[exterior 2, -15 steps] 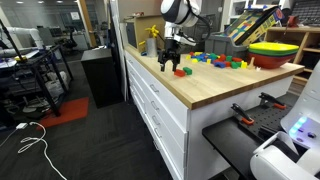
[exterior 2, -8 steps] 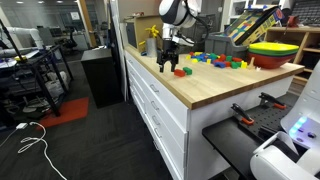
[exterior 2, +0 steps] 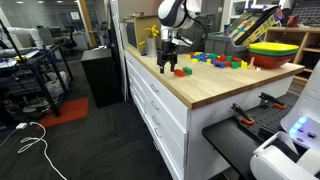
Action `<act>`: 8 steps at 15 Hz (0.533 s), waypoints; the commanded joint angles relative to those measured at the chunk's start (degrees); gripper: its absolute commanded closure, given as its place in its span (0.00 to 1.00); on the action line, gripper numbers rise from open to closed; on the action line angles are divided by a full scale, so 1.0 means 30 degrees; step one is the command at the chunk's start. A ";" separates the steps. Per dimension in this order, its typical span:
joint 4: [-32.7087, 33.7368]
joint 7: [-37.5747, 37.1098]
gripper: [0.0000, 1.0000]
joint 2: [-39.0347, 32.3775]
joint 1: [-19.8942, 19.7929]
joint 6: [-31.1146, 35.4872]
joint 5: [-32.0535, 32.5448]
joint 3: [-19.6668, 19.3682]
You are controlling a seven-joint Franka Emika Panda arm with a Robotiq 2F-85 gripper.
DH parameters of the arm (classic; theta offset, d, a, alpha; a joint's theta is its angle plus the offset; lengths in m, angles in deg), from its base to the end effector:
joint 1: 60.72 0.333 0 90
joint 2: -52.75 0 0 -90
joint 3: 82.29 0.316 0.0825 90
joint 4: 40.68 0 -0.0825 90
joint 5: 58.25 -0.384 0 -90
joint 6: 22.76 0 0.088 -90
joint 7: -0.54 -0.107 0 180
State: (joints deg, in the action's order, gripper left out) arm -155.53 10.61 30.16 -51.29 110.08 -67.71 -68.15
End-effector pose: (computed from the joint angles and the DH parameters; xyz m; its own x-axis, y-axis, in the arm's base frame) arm 0.5487 0.2384 0.2595 0.8947 0.4439 -0.0488 0.4244 -0.8792 -0.2164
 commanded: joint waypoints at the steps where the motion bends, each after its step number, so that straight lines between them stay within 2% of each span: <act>1: 0.0516 -0.0007 0.00 -0.0303 0.0184 -0.0072 0.0852 -0.0327; 8: 0.0842 -0.0033 0.00 -0.0619 0.0146 -0.0118 0.1663 -0.0500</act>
State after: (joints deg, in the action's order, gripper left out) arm -154.35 10.60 28.94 -51.23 110.08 -63.94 -68.94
